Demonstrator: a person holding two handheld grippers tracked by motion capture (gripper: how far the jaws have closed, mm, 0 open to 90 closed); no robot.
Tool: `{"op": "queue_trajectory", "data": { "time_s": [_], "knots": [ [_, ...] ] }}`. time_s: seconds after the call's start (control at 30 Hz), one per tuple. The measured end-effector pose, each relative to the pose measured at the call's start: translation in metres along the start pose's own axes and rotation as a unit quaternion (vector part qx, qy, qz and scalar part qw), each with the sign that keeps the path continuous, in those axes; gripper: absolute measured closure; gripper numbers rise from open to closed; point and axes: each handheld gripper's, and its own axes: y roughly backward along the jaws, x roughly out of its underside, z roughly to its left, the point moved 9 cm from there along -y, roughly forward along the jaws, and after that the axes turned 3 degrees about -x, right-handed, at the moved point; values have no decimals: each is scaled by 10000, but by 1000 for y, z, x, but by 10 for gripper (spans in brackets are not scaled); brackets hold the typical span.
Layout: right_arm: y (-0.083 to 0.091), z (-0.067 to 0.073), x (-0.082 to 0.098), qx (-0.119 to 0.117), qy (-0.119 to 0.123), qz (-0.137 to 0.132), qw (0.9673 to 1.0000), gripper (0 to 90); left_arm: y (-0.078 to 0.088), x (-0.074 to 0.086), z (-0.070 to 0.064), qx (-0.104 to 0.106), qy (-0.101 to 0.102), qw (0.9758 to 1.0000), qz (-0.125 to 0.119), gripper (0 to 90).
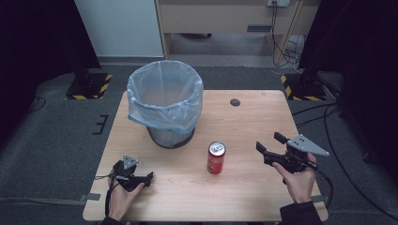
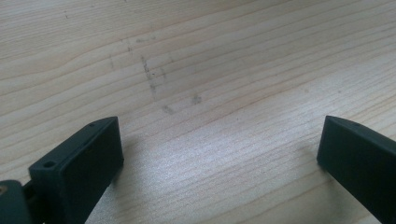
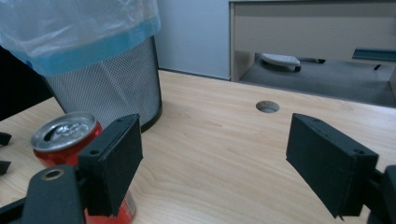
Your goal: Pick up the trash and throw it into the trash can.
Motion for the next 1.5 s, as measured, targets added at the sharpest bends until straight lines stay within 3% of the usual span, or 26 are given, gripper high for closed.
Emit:
{"op": "queue_trajectory", "data": {
  "time_s": [0.33,0.7,0.77,1.5],
  "knots": [
    [-4,22,-26,-225,86,-259,9994,180,0,0,0,1,5,10000,-3,0],
    [-15,52,-32,-612,200,-210,9977,180,0,0,0,0,4,10000,-3,0],
    [-18,57,-33,-702,113,-287,9971,180,0,0,0,3,2,10000,-4,0],
    [-58,92,13,-1010,358,119,9942,192,0,0,-1,24,-21,10000,-9,0]
  ]
}}
